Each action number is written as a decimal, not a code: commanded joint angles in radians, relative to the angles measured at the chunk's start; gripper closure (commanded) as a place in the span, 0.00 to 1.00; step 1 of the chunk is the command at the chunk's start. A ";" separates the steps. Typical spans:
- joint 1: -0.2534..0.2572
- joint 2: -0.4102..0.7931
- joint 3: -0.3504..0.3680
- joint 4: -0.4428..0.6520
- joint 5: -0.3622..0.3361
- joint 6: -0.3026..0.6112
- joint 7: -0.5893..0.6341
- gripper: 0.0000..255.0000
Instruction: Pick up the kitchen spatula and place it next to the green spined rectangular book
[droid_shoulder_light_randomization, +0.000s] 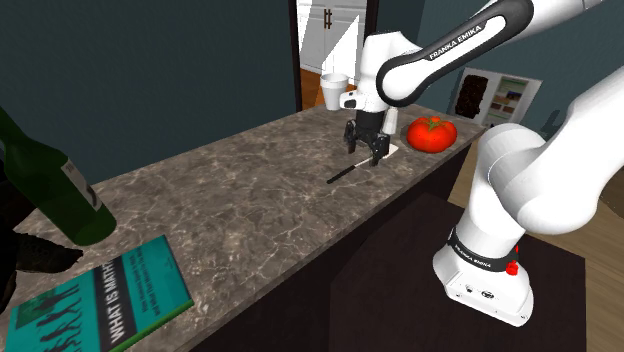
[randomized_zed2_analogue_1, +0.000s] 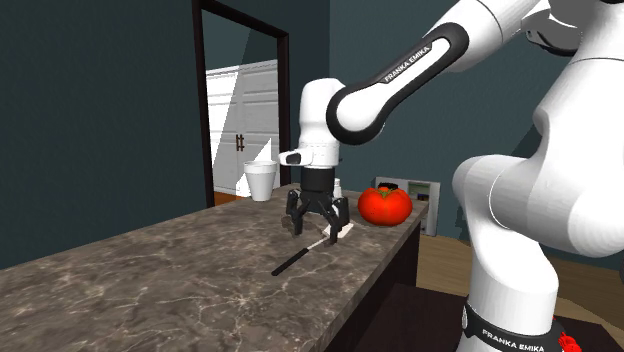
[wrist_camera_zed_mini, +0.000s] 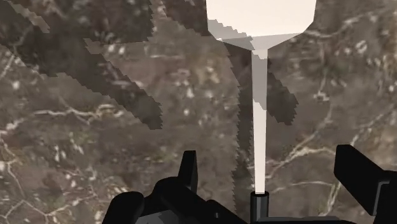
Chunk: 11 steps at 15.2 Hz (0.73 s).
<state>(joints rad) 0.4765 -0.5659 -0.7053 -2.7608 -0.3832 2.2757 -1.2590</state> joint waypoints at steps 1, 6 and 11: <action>0.003 0.011 -0.006 -0.005 -0.001 0.016 -0.001 0.00; 0.003 0.011 -0.006 -0.005 -0.001 0.017 -0.001 0.00; 0.003 0.011 -0.006 -0.005 -0.001 0.016 -0.001 1.00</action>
<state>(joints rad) 0.4795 -0.5554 -0.7115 -2.7659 -0.3838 2.2919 -1.2605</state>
